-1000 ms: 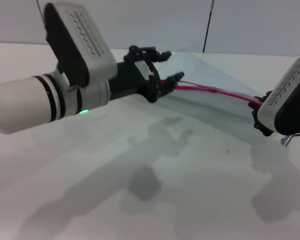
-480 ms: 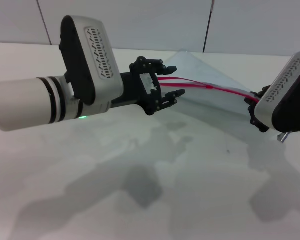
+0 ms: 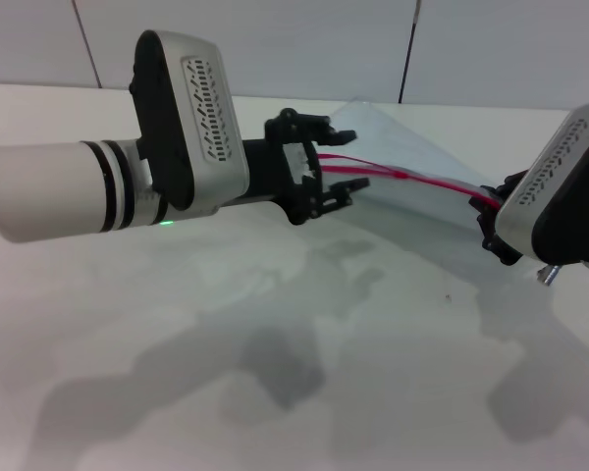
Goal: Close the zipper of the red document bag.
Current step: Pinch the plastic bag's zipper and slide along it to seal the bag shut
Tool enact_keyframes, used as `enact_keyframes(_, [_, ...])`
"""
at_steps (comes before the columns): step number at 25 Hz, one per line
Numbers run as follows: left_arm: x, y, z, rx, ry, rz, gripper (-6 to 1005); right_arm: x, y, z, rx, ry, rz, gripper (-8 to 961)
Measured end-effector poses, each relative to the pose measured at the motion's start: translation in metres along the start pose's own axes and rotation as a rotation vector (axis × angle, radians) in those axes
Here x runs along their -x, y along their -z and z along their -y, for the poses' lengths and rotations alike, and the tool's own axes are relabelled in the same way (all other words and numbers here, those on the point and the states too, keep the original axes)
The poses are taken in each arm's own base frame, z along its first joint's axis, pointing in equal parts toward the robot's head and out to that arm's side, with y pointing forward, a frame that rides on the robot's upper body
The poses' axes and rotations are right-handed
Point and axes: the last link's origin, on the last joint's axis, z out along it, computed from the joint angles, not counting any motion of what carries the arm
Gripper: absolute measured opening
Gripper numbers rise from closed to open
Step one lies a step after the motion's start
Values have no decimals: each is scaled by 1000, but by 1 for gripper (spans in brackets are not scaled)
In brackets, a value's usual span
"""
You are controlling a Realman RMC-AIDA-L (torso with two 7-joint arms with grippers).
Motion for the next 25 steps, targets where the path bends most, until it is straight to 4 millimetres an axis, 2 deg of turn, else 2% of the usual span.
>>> enact_keyframes(7, [-5,-3,-5,49,-37,-14,495,1,0,-2,6,5,1,47])
enact_keyframes(25, [7,-1,-8,23,-123,10,492,8,3,-8,49,3,51,47])
